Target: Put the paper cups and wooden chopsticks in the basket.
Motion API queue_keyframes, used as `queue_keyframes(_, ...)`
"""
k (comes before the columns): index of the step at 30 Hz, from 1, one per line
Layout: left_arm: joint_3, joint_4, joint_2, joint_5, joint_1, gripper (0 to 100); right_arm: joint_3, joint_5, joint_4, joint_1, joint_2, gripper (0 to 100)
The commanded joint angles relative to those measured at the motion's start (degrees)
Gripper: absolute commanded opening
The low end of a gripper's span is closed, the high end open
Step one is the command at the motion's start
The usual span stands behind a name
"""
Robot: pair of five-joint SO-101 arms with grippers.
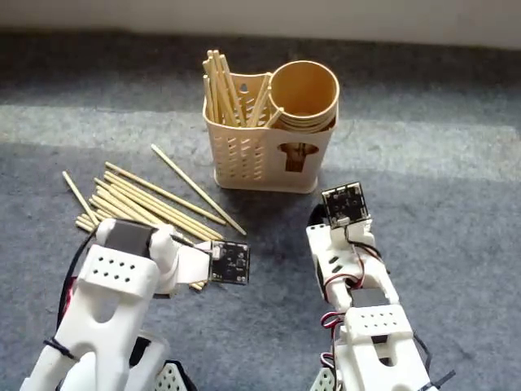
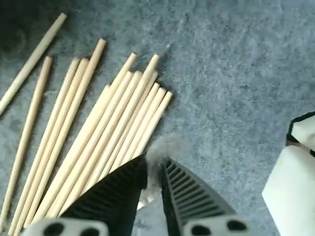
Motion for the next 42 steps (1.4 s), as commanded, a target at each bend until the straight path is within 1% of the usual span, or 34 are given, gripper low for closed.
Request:
queue_keyframes(1,3.3,-3.1,0.1,-2.6,2.9,5,-0.7,0.6,0.0,0.8,-1.3,2.3)
queue_keyframes(5,8.2,-9.1,0.1,-2.6,2.9,9,-0.7,0.7,0.0,0.8,-1.3,2.3)
queue_keyframes(13,9.7,-10.5,0.2,-2.9,3.1,10,-0.7,0.7,0.0,0.8,-1.3,2.3)
queue_keyframes(17,10.1,-13.9,0.7,-2.7,3.1,9,-0.7,0.7,0.0,0.8,-1.3,2.3)
queue_keyframes(21,8.4,-15.6,7.7,-3.0,3.3,9,-0.7,0.7,0.0,0.8,-1.3,2.3)
queue_keyframes(27,1.7,-17.7,21.7,-2.6,2.7,9,-0.7,0.7,0.0,0.8,-1.3,2.3)
queue_keyframes(30,-0.6,-17.7,24.5,-1.0,2.7,9,-0.7,0.7,0.0,0.8,-1.3,2.3)
queue_keyframes(32,-1.2,-17.2,24.0,0.7,2.7,9,-0.7,0.7,0.0,0.8,-1.3,2.3)
queue_keyframes(34,-1.1,-17.2,22.0,0.7,3.0,9,-0.7,0.7,0.0,0.8,-1.3,2.3)
queue_keyframes(39,-1.1,-12.2,13.8,0.7,3.1,10,-0.7,0.7,0.0,0.8,-1.3,2.3)
queue_keyframes(42,0.4,-14.6,12.0,0.6,3.2,10,-0.7,0.7,0.0,0.8,-1.3,2.3)
